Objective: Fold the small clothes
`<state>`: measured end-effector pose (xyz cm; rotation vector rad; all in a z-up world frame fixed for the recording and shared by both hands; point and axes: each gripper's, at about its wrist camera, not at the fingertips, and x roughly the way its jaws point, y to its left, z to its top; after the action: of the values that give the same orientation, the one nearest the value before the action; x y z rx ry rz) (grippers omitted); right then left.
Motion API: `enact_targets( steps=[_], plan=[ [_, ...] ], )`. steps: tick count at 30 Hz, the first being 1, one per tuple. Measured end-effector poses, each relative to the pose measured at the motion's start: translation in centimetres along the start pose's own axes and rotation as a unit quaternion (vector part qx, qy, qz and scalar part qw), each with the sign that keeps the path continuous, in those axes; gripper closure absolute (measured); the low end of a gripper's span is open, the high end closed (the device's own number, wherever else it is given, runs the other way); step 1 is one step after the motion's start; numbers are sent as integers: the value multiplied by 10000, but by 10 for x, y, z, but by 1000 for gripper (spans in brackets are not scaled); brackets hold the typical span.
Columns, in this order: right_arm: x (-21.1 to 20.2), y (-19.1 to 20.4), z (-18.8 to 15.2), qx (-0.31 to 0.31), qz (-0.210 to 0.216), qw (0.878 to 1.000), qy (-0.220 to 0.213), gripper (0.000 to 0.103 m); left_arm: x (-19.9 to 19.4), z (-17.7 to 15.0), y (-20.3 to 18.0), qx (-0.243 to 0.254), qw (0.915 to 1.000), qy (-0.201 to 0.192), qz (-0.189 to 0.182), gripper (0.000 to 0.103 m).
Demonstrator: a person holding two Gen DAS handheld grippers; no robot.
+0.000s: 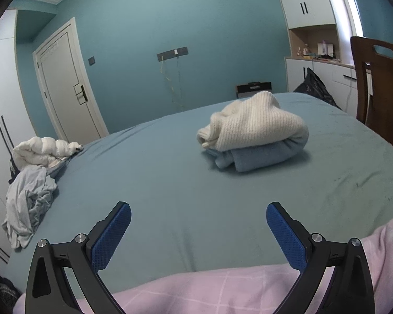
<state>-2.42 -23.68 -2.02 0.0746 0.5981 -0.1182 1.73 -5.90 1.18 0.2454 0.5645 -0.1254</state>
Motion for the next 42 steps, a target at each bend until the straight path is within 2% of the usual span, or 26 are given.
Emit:
enact_targets(
  steps=[8,17,42],
  plan=[
    [6,20,-1,-324,-123,9994,16,1,12,2,2,-75,9999,92,27,0],
    [0,16,2,-249,-54,9996,127,1,10,3,12,-340,9994,26,64,0],
    [0,17,7,-295,-103,9991,275,1,5,2,11,-379,9993,-63,-23,0]
  ],
)
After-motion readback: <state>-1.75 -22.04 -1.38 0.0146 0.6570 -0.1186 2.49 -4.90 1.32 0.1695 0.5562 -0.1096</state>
